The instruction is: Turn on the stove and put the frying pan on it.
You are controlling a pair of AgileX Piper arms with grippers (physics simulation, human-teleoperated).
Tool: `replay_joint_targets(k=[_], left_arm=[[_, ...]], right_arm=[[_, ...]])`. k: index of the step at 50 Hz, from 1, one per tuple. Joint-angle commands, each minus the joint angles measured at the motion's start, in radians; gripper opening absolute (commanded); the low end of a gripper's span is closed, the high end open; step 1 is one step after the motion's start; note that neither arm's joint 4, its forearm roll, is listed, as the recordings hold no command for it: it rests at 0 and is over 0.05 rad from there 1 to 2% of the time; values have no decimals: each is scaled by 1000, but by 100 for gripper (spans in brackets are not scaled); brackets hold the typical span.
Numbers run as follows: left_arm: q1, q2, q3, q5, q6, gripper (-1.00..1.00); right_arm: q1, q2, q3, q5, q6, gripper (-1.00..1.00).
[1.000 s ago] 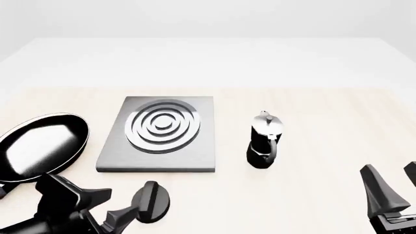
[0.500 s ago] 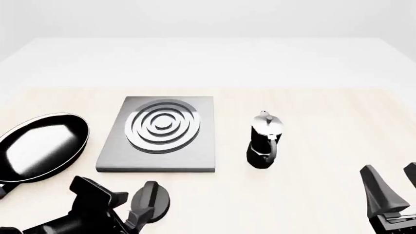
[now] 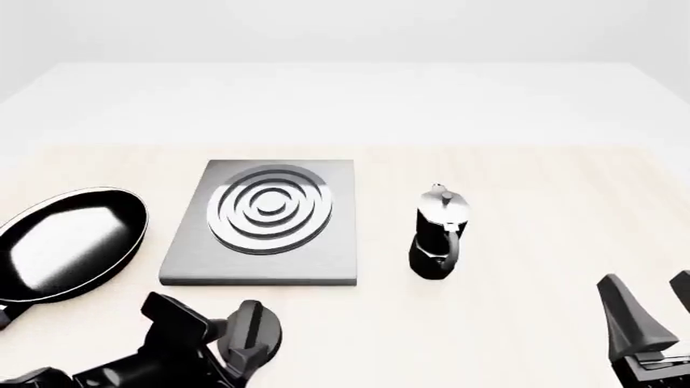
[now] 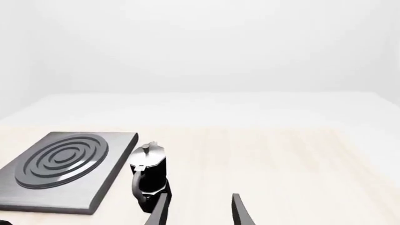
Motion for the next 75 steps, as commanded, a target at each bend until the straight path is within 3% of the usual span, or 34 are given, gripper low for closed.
replay_joint_targets(k=[1, 9, 20, 38, 53, 59, 62, 63, 64, 75], left_arm=[[-20, 96, 8, -98, -9, 100], [-36, 161, 16, -169, -15, 100], [-108, 104, 15, -122, -42, 100], [-238, -81, -23, 65, -71, 100], [-264, -233, -55, 209, -62, 100], [-270, -386, -104, 368, -49, 100], [-268, -402, -109, 384, -48, 100], [-264, -492, -157, 488, -32, 100], [-261, -516, -171, 517, -27, 100], [-197, -691, -294, 760, 38, 100]], right_arm=[[-5, 0, 1, 1, 0, 100], [-9, 0, -2, 4, 0, 100], [-9, 0, -2, 4, 2, 100], [-16, -1, -6, 6, 8, 100], [-16, -1, -10, 8, 10, 100], [-15, -1, -13, 9, 12, 100], [-15, -1, -14, 10, 12, 100], [-13, -1, -23, 17, 12, 100], [-13, -1, -22, 16, 11, 100], [-8, -1, -18, 8, 17, 100]])
